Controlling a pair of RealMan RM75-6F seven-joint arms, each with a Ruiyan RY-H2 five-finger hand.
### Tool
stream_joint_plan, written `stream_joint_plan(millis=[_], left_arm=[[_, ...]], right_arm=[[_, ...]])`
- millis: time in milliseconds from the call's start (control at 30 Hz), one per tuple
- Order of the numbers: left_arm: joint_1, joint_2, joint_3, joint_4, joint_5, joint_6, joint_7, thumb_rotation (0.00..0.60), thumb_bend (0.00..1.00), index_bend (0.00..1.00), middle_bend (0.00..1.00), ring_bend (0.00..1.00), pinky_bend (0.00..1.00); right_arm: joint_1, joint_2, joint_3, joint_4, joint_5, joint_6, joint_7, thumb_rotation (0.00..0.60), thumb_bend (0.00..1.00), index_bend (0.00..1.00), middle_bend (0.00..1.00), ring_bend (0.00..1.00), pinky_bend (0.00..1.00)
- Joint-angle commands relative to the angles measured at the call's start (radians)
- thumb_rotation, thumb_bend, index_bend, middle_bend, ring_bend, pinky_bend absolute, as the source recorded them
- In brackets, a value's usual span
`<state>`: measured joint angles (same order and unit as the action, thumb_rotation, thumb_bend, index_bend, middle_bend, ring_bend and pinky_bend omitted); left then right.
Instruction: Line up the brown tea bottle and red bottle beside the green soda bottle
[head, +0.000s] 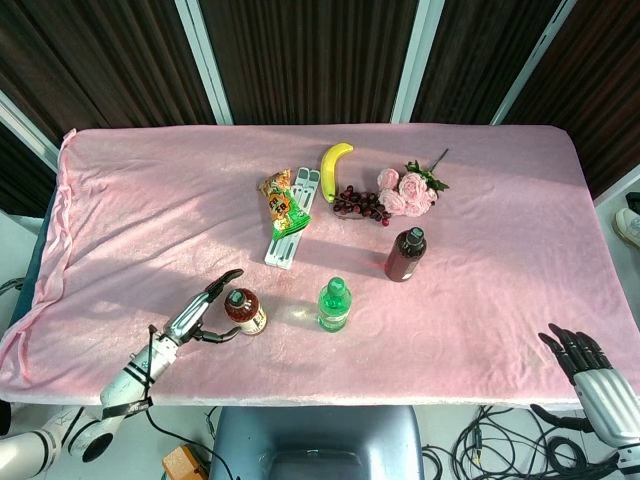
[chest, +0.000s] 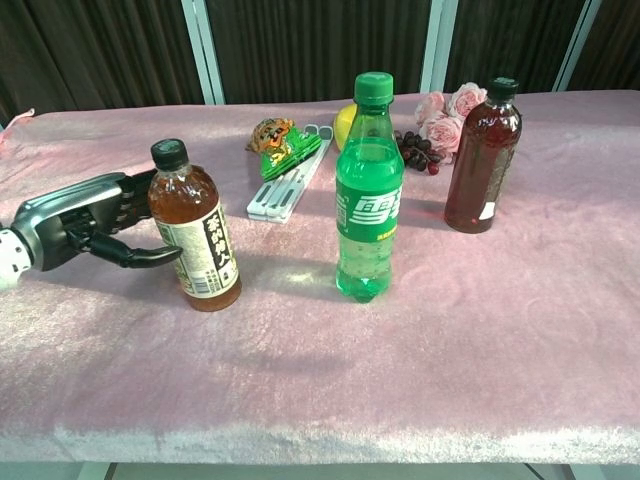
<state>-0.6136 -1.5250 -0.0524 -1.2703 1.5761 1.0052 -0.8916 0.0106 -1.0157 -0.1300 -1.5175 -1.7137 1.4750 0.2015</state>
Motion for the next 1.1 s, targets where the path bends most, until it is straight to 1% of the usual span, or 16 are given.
stream_joint_plan(millis=[33, 167, 333, 433, 500, 600, 667, 767, 833, 1000, 1100], left_arm=[[-0.022, -0.029, 0.003, 0.014, 0.004, 0.000, -0.055, 0.600, 0.30, 0.00, 0.05, 0.00, 0.06], [-0.032, -0.034, 0.013, 0.011, 0.006, -0.008, -0.101, 0.600, 0.29, 0.01, 0.10, 0.02, 0.08], [-0.036, -0.053, 0.008, 0.017, -0.007, 0.005, -0.125, 0.600, 0.30, 0.09, 0.20, 0.06, 0.09], [-0.034, -0.069, -0.010, 0.019, -0.043, 0.001, -0.106, 0.600, 0.29, 0.25, 0.35, 0.14, 0.12], [-0.033, -0.077, -0.020, 0.019, -0.064, -0.002, -0.089, 0.600, 0.29, 0.40, 0.47, 0.22, 0.15], [-0.025, -0.092, -0.034, 0.017, -0.096, 0.001, -0.061, 0.600, 0.31, 0.53, 0.59, 0.31, 0.20], [-0.020, -0.097, -0.041, 0.013, -0.111, 0.005, -0.047, 0.600, 0.34, 0.59, 0.65, 0.36, 0.24], [-0.014, -0.101, -0.049, 0.005, -0.120, 0.017, -0.035, 0.600, 0.41, 0.66, 0.71, 0.42, 0.30], [-0.010, -0.106, -0.055, -0.004, -0.123, 0.029, -0.023, 0.600, 0.46, 0.69, 0.73, 0.44, 0.32], [0.003, -0.122, -0.070, -0.052, -0.131, 0.065, 0.008, 0.600, 0.54, 0.73, 0.75, 0.47, 0.37], [0.009, -0.136, -0.081, -0.075, -0.141, 0.083, 0.041, 0.600, 0.56, 0.74, 0.76, 0.49, 0.39]], right_arm=[[-0.001, 0.002, 0.000, 0.003, -0.001, 0.006, 0.009, 0.600, 0.28, 0.00, 0.00, 0.00, 0.10], [-0.002, 0.004, -0.001, 0.007, -0.002, 0.009, 0.018, 0.600, 0.28, 0.00, 0.00, 0.00, 0.10], [0.001, 0.004, -0.002, 0.007, -0.005, 0.005, 0.016, 0.600, 0.28, 0.00, 0.00, 0.00, 0.10], [0.001, 0.005, -0.004, 0.005, -0.006, 0.004, 0.013, 0.600, 0.28, 0.00, 0.00, 0.00, 0.10], [0.001, 0.005, -0.004, 0.004, -0.007, 0.005, 0.014, 0.600, 0.28, 0.00, 0.00, 0.00, 0.10], [0.002, 0.006, -0.005, 0.005, -0.009, 0.005, 0.017, 0.600, 0.28, 0.00, 0.00, 0.00, 0.10], [0.003, 0.007, -0.006, 0.006, -0.011, 0.005, 0.018, 0.600, 0.28, 0.00, 0.00, 0.00, 0.10], [0.004, 0.008, -0.007, 0.006, -0.013, 0.004, 0.019, 0.600, 0.28, 0.00, 0.00, 0.00, 0.10], [0.005, 0.008, -0.008, 0.005, -0.014, 0.003, 0.018, 0.600, 0.28, 0.00, 0.00, 0.00, 0.10], [0.007, 0.008, -0.010, 0.003, -0.017, -0.001, 0.017, 0.600, 0.28, 0.00, 0.00, 0.00, 0.10], [0.009, 0.008, -0.010, 0.002, -0.018, -0.003, 0.017, 0.600, 0.28, 0.00, 0.00, 0.00, 0.10]])
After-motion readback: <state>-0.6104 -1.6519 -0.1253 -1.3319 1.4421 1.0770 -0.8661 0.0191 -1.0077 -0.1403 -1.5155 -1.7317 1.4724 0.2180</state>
